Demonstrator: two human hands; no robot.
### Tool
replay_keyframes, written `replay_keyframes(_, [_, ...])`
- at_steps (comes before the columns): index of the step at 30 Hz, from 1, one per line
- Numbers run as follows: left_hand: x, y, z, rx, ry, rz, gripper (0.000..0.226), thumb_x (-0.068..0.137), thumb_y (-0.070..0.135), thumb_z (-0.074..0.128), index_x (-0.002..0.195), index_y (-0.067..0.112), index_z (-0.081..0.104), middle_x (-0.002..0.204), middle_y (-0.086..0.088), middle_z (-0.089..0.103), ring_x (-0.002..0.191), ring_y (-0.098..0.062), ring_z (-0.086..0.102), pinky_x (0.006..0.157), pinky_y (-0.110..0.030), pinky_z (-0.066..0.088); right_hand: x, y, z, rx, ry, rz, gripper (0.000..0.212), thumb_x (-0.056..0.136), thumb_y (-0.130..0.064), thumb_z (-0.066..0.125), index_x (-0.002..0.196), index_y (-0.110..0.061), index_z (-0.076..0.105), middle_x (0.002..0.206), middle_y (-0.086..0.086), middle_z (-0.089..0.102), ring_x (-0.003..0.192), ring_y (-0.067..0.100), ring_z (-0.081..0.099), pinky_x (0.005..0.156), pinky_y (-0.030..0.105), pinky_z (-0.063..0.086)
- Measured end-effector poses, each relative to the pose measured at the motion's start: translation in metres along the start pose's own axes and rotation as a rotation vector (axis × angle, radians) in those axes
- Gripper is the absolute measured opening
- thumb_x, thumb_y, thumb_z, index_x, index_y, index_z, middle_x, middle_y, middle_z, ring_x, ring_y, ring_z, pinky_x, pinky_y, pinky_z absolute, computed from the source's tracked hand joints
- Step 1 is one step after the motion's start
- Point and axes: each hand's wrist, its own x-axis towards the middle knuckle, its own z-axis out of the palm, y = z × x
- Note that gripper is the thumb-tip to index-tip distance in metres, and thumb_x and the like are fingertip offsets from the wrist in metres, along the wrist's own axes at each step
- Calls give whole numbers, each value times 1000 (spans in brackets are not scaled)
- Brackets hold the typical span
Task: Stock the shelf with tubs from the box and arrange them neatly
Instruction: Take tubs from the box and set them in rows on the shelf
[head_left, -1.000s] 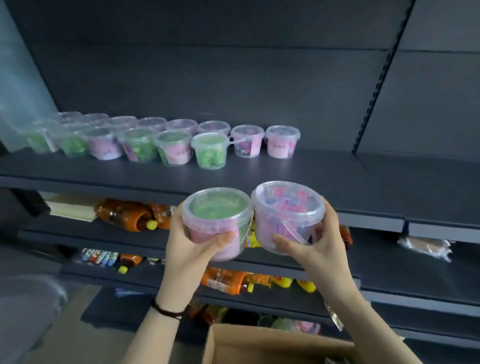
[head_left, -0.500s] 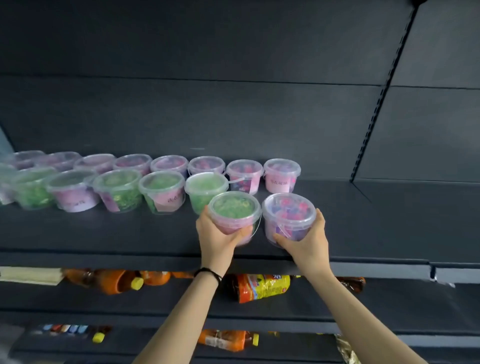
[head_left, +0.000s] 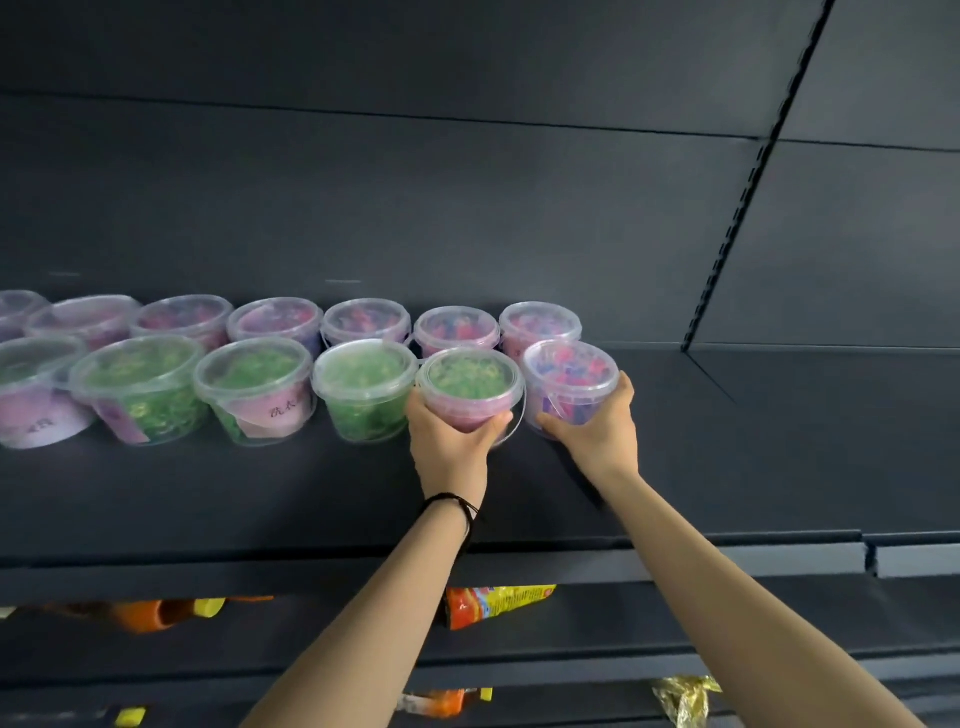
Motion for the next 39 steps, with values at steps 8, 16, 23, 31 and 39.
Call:
replay_keyframes(8, [7,3,-4,79,-119,-45,87,60,29,89,130,7,43,129,-5,55,116,-18,54,95,-25,44,-7,16,-24,57,-105,-6,121,64,-31,88,152,-15,8,153,2,34,137,21,39,110,43,38])
replay_keyframes(16, [-89,39,-34,250,-20,73,39,84,27,71,115,7,59,114,0,59,106,-17,57,88,-25,43,-75,38,-129,131,-127,-116,62,82,-24,75,135,-18,45,121,-2,57,110,14,57,91,27,48])
replay_keyframes(23, [-244,32,-33,279,-87,96,22,85,31,68,104,23,60,106,6,63,98,-7,60,82,-19,47,-144,99,-217,136,-281,-131,49,81,-23,76,124,-23,51,111,-3,62,102,11,62,82,20,52])
replay_keyframes(31, [-383,-80,-23,458,-302,-301,31,83,41,69,107,23,60,109,6,64,102,-11,60,88,-30,49,-211,255,-243,-14,-442,170,44,76,-18,81,112,-20,57,107,2,67,96,21,65,85,36,54])
replay_keyframes(39, [-480,-213,-15,663,-472,-680,63,75,49,73,123,13,56,123,-5,60,114,-23,56,96,-38,45,-248,414,-221,-365,-788,287,60,75,-22,80,128,-23,53,120,0,59,105,16,57,83,26,44])
